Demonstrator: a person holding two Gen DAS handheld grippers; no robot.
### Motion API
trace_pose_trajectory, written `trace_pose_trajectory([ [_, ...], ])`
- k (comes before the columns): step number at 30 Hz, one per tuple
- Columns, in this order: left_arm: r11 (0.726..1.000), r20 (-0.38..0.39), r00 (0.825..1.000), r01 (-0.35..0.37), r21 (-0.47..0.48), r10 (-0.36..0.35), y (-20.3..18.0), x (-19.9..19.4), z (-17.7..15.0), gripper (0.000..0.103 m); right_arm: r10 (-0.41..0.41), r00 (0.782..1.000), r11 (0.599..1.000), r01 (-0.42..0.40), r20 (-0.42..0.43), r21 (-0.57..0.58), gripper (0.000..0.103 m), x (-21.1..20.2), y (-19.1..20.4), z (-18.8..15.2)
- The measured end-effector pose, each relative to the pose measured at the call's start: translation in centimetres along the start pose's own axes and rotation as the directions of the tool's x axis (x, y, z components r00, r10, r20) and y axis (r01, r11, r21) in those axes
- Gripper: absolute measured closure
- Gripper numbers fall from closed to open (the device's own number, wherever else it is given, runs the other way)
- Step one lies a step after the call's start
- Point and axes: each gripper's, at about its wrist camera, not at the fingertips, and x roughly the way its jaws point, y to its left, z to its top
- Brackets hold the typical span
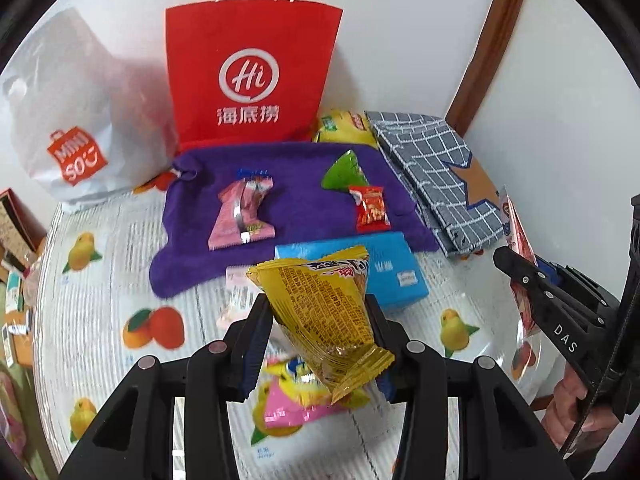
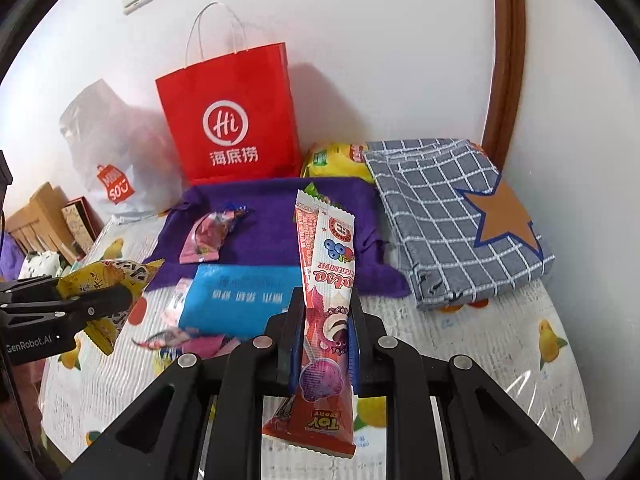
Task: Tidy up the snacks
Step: 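Carry the stick-candy packet and yellow snack packet over the purple towel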
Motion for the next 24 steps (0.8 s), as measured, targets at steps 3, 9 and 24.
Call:
trace_pose_trajectory([
  [3, 1.000, 0.011, 1.000, -0.015, 0.007, 0.015, 0.2, 0.5, 1.5, 0.060, -0.001, 1.000, 1.000, 0.001, 0.008, -0.004, 0.085, 0.8, 0.1, 1.4],
  [9, 0.999, 0.030, 0.998, -0.048, 0.005, 0.048, 1.4, 1.8, 4.3, 0.060, 0.009, 1.000, 0.999, -0.008, 0.021, -0.032, 0.085, 3.3, 0.9, 4.6],
  [24, 0.991, 0.050, 0.990, -0.127, -0.041, 0.129, 6.1, 6.4, 11.5, 0.060, 0.032, 0.999, 0.996, -0.032, 0.000, -0.079, 0.085, 12.2, 2.2, 10.6],
])
